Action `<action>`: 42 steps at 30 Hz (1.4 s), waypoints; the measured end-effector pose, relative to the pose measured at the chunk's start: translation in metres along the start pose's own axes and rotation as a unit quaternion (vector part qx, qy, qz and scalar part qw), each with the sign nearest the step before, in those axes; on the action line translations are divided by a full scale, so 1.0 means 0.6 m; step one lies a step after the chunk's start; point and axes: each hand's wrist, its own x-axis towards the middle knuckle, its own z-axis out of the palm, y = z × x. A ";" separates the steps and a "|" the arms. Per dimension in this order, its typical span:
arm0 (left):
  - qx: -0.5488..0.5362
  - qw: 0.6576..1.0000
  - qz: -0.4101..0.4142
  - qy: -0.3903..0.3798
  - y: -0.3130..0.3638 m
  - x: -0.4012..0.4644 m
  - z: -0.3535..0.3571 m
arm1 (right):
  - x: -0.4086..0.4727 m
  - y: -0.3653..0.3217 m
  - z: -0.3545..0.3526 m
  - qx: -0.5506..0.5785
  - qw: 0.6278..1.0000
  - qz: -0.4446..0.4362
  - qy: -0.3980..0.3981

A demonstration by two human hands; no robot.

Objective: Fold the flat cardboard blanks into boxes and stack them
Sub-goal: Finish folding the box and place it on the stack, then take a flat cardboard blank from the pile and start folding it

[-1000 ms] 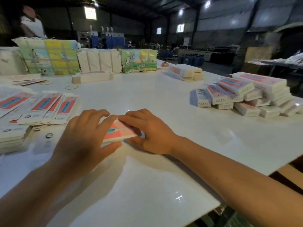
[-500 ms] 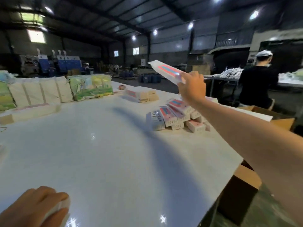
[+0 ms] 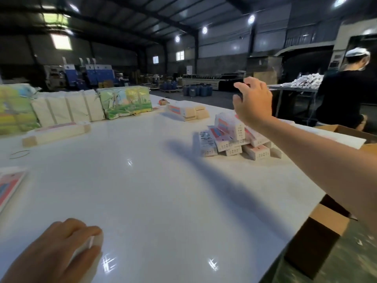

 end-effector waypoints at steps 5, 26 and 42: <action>-0.009 0.995 -0.086 -0.050 0.065 0.001 -0.048 | -0.119 -0.220 0.002 0.201 0.955 -0.198 -0.089; -0.031 0.943 -0.330 0.019 -0.090 0.096 -0.142 | -0.331 -0.324 0.105 0.205 0.891 -0.288 -0.285; 0.109 0.836 -0.532 -0.076 -0.298 0.064 -0.125 | -0.331 -0.326 0.106 0.241 0.888 -0.273 -0.280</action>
